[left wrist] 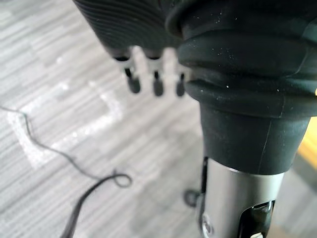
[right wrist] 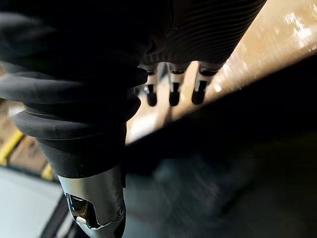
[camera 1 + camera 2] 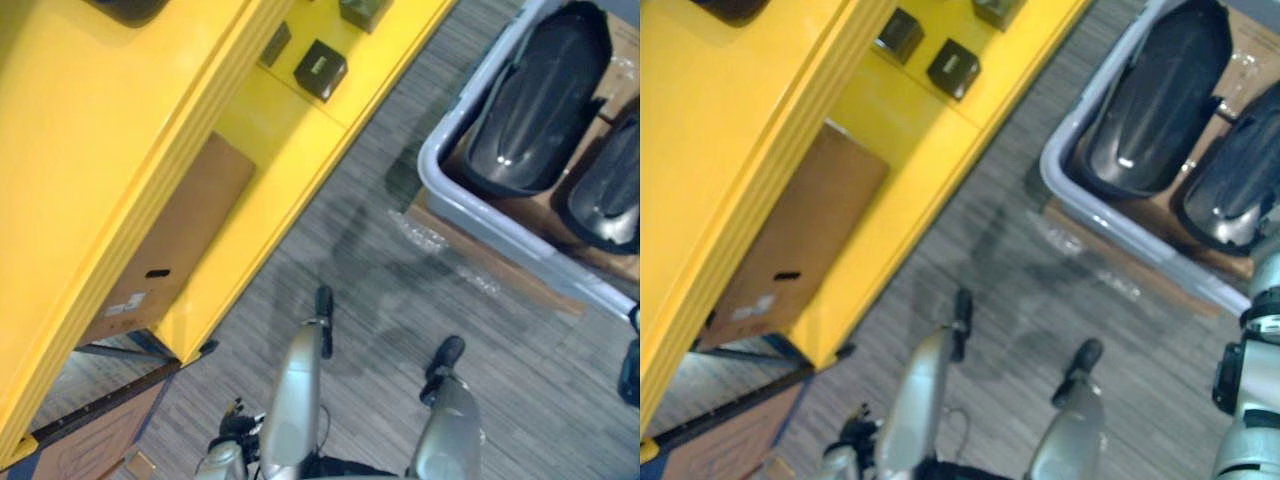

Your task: Walk over and take plastic housings, then place them on the shelf

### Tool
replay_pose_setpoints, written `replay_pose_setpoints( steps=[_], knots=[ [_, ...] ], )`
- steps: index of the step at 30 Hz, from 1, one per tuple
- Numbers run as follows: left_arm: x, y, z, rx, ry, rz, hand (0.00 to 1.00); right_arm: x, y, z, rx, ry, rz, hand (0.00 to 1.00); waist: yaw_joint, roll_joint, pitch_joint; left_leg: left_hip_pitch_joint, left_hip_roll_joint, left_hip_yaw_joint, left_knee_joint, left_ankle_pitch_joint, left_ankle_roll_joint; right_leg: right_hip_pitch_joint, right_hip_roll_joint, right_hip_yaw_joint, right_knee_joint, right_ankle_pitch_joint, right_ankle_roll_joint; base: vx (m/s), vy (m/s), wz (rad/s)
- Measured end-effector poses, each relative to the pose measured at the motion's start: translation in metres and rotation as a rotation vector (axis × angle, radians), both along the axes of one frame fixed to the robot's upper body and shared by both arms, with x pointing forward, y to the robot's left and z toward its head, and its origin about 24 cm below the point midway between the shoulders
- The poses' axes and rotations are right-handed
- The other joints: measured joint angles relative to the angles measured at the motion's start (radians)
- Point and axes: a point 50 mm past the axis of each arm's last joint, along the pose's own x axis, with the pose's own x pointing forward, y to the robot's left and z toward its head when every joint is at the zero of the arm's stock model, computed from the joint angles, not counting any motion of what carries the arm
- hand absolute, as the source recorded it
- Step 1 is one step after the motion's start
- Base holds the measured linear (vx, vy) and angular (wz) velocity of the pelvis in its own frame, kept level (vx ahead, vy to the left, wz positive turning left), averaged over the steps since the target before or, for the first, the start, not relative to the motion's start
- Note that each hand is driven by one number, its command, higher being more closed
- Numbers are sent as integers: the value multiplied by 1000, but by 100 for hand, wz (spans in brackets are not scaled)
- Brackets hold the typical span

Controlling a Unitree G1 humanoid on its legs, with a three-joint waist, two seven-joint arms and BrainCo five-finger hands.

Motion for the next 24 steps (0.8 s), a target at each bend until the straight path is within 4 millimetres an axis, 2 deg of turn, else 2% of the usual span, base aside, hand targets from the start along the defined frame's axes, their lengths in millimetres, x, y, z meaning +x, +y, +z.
replay_pose_setpoints(
  steps=[5, 6, 15, 19, 24],
  knots=[
    [-2, -8, -3, -24, 15, -14, 0, -9, -12, 10, -74, 94, 9, 0, 28, 34, -24, -22, 0, -10, 6, 0, 0, -25, -1, -2, 23, -11, -4, -5, -9, 2],
    [-3, -9, -3, -30, 19, -16, 0, -10, -13, 12, -77, 104, 5, 100, 33, 37, -26, -28, 0, -12, 7, 1, 0, -33, -1, -2, 29, -13, -6, 0, 0, 0],
    [-3, -10, -4, -70, -5, -6, 0, -32, -34, 11, -24, 235, -98, 100, 50, 39, -27, -30, -11, -35, 6, 1, 0, -32, -12, -21, 60, -45, -8, 6, -15, 8],
    [-3, -11, -4, -78, -15, -9, 0, -35, -36, 9, -1, 267, -125, 100, 50, 41, -29, -27, -11, -35, 6, 1, 0, -31, -12, -21, 66, -45, -8, 8, -2, 0],
    [-2, -13, -2, -72, -35, -41, 0, -33, -33, -4, 26, 347, -131, 100, 52, 44, -31, -3, -12, -33, 2, 1, -1, -12, -15, -21, 72, -51, -8, 0, 0, 0]
  ],
)
